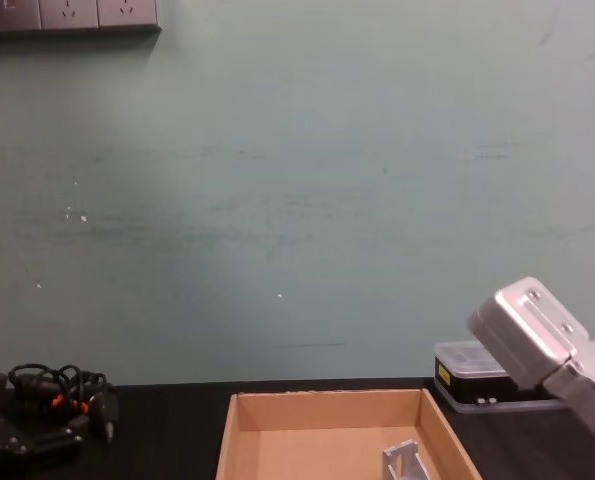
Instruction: Use one hand to pick up the angle iron from the table and place it into the box.
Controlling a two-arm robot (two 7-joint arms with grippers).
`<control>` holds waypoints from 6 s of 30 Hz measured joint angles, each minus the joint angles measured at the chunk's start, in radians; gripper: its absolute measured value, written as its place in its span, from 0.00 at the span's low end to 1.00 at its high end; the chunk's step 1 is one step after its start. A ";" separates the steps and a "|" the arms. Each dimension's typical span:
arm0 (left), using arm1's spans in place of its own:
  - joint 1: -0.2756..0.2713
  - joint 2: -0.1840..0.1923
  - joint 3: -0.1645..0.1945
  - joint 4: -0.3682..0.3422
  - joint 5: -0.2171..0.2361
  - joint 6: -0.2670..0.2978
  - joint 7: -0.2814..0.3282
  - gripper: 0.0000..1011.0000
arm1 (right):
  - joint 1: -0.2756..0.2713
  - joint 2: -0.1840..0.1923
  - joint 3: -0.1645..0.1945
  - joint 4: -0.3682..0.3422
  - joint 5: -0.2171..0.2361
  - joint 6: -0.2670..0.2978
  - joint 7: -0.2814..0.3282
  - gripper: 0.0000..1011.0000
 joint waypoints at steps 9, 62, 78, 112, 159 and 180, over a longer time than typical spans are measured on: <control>0.000 0.000 0.000 0.000 0.000 0.000 0.000 1.00 | 0.007 -0.011 -0.005 0.011 -0.012 -0.001 0.003 0.99; 0.000 0.000 0.000 0.000 0.000 0.000 0.000 1.00 | -0.014 -0.020 0.025 -0.021 -0.012 -0.024 0.009 0.09; 0.000 0.000 0.000 0.000 0.000 0.000 0.000 1.00 | -0.098 0.056 0.106 -0.199 0.060 -0.037 -0.001 0.09; 0.000 0.000 0.000 0.000 0.000 0.000 0.000 1.00 | 0.121 -0.053 0.022 -0.009 0.048 -0.039 -0.030 0.09; 0.000 0.000 0.000 0.000 0.000 0.000 0.000 1.00 | 0.285 -0.254 -0.018 0.370 -0.092 -0.045 -0.070 0.09; 0.000 0.000 0.000 0.000 0.000 0.000 0.000 1.00 | 0.279 -0.269 0.004 0.379 -0.107 -0.039 -0.069 0.09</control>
